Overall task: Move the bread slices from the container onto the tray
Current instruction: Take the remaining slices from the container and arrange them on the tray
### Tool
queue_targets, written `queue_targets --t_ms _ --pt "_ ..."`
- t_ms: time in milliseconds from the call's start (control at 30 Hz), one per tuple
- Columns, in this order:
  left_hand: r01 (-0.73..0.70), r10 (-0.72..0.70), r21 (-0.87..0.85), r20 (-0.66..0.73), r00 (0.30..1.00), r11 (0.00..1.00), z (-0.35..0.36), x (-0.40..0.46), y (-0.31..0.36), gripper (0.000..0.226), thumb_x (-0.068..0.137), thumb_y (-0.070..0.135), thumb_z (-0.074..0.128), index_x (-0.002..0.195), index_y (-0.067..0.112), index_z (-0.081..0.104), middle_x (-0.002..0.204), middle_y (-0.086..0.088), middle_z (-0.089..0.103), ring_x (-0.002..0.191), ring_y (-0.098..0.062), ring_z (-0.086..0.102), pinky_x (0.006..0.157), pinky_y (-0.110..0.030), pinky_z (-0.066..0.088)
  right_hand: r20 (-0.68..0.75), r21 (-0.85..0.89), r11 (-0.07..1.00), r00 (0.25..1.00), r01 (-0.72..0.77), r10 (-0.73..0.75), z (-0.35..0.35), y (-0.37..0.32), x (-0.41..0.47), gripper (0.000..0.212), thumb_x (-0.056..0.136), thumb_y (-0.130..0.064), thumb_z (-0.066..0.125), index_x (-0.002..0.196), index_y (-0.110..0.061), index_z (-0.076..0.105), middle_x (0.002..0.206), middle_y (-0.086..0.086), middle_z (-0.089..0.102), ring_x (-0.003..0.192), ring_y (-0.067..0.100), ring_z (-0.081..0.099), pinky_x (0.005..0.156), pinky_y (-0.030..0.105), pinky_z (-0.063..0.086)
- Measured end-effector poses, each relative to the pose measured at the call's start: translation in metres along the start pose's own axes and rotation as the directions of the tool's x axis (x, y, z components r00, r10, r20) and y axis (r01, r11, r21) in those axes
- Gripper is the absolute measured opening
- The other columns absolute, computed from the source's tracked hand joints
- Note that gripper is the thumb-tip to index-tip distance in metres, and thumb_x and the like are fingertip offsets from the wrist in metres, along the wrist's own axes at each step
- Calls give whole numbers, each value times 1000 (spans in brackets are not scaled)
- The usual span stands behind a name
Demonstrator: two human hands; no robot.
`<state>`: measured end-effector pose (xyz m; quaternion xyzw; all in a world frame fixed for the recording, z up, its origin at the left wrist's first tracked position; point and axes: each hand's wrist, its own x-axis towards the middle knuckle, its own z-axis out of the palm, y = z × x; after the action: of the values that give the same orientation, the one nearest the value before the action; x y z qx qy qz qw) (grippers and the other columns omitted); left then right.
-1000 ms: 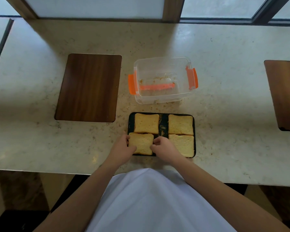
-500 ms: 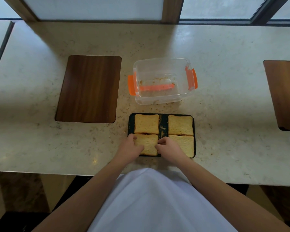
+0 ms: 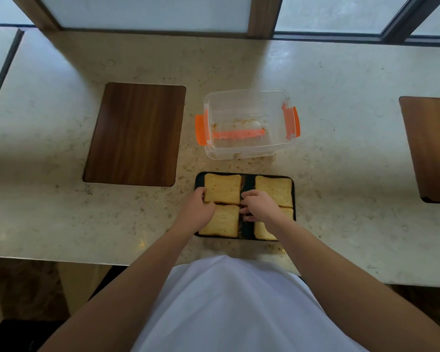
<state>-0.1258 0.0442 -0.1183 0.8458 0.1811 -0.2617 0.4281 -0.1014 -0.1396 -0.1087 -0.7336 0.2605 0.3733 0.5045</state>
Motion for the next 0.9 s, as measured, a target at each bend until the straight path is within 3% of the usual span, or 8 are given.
queue_targets --t_ms 100,233,367,600,667,767,900 --pt "-4 4 -2 9 1000 1000 -2 2 -1 57 97 19 51 152 15 37 117 5 52 72 7 43 57 -16 32 34 -34 999 999 -5 6 -1 -4 0 39 99 -10 44 134 -19 57 121 4 60 94 13 63 58 24 55" --pt "-31 30 45 22 999 999 -2 3 -4 59 98 20 51 154 14 35 148 -7 50 69 10 41 56 -10 31 8 -132 991 1000 1 0 3 -7 1 38 97 -17 43 131 -24 58 104 -4 60 93 14 60 56 25 51" --pt "-53 52 66 15 999 996 -1 0 -1 60 97 22 52 154 13 34 154 -8 45 76 6 44 64 -18 37 -5 -154 988 1000 14 -15 5 -6 3 40 97 -17 43 134 -20 56 101 -5 59 92 15 60 61 27 55" --pt "-53 51 110 18 999 992 -6 -1 1 58 97 24 53 152 13 38 141 -6 57 80 -5 60 67 -29 47 -11 -134 991 1000 12 -13 9 -8 2 39 98 -15 44 135 -18 55 101 -5 57 99 18 60 66 27 56" --pt "-50 49 119 8 999 992 -6 -1 0 58 96 24 54 151 12 39 139 -7 58 73 4 50 69 -28 44 -7 -136 991 1000 17 -18 11 -8 2 39 98 -15 44 135 -17 55 103 -3 58 99 18 60 66 27 56" --pt "-44 43 137 9 999 990 -7 0 -2 59 96 24 55 151 11 39 136 -7 60 68 7 42 60 -20 38 5 -141 990 1000 26 -25 13 -9 3 38 97 -17 47 135 -18 55 110 1 59 100 19 60 69 28 58" --pt "-23 22 145 11 1000 989 -10 -1 0 62 94 26 55 152 10 38 142 -7 55 74 4 46 74 -28 41 10 -133 990 999 37 -36 14 -10 5 36 97 -21 50 132 -18 57 104 -3 59 98 17 61 70 29 58"
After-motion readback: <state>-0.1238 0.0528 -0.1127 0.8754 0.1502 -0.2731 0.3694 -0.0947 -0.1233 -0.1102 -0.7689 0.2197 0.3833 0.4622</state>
